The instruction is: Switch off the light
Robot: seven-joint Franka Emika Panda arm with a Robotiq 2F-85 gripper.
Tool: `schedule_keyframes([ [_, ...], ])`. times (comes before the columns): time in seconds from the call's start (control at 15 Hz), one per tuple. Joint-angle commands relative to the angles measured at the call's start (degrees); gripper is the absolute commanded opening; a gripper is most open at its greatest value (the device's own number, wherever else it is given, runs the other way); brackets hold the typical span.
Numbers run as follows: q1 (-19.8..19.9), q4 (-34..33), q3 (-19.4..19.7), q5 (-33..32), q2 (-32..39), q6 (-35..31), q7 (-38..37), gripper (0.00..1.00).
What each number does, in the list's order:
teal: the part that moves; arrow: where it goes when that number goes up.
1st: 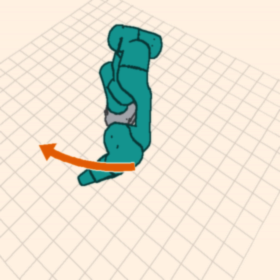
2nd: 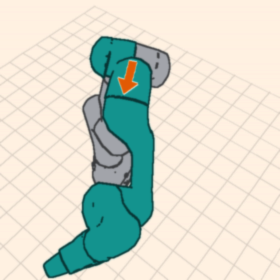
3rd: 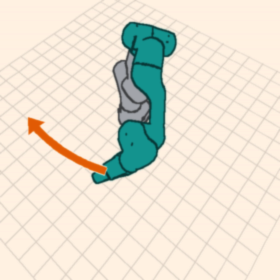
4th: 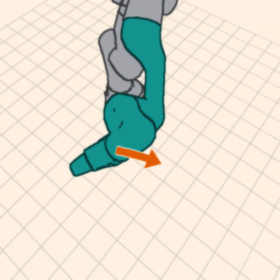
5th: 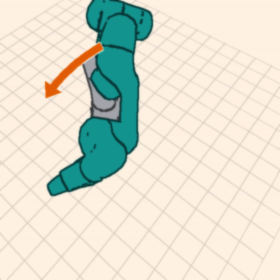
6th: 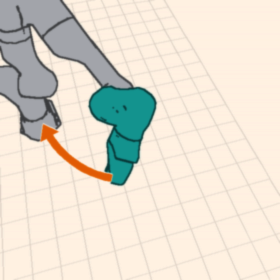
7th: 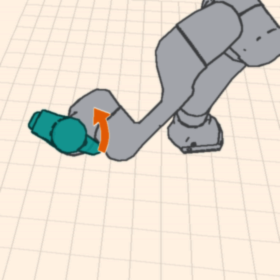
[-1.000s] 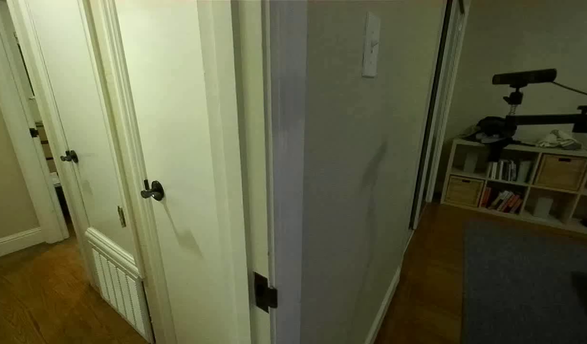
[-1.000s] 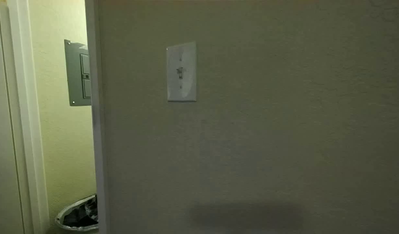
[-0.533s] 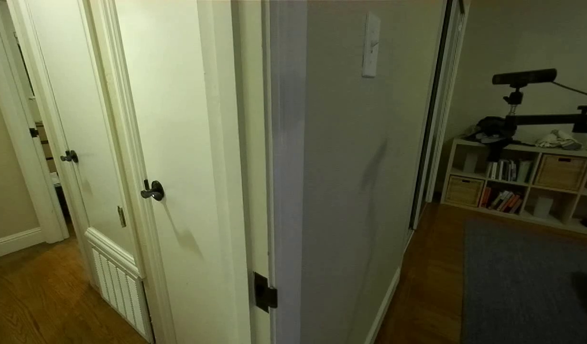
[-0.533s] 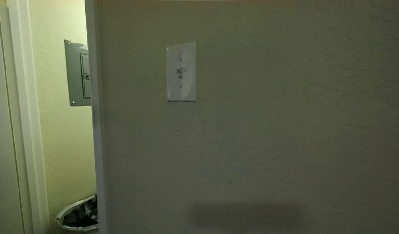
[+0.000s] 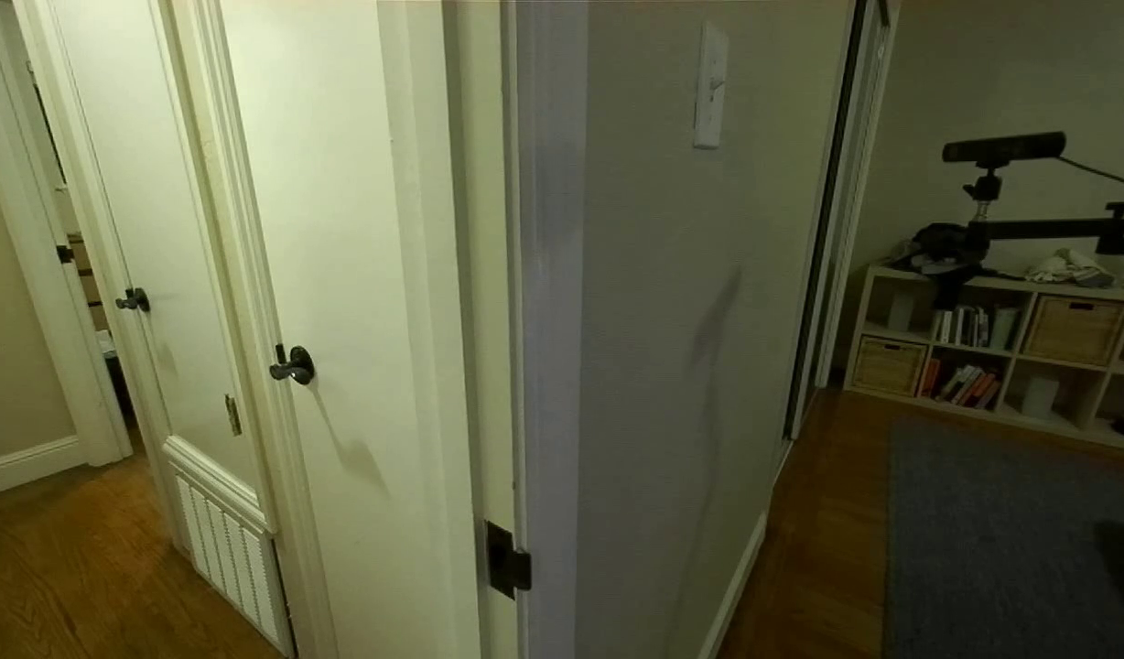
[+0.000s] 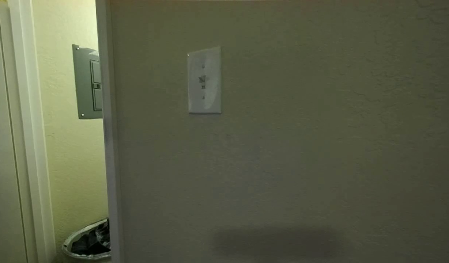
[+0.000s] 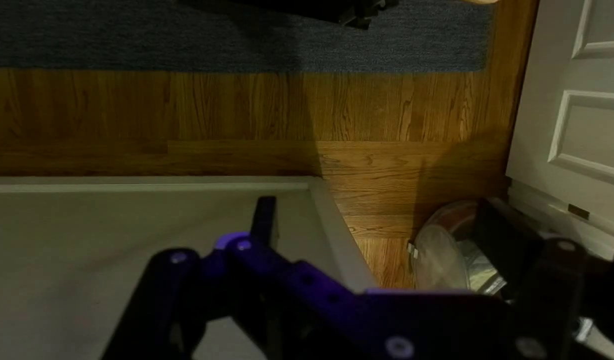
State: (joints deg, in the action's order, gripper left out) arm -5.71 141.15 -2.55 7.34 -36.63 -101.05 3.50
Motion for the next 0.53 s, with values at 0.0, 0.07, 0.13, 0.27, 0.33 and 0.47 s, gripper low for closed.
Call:
schedule_keyframes([
  [0.0, 1.2, -0.7, 0.5, -1.1, 2.0, -2.3, 0.2, 1.0],
  [0.07, 1.9, -1.2, 0.6, -1.7, 2.8, -3.6, 0.0, 1.0],
  [0.13, 2.4, -1.6, 0.8, -2.3, 3.8, -4.9, 0.1, 1.0],
  [0.27, 3.4, -2.7, 1.4, -3.5, 6.1, -7.9, 0.2, 1.0],
  [0.33, 4.0, -3.5, 1.7, -4.3, 7.6, -9.7, 0.0, 1.0],
  [0.47, 5.0, -5.4, 2.0, -5.3, 10.4, -12.6, -0.6, 1.0],
])
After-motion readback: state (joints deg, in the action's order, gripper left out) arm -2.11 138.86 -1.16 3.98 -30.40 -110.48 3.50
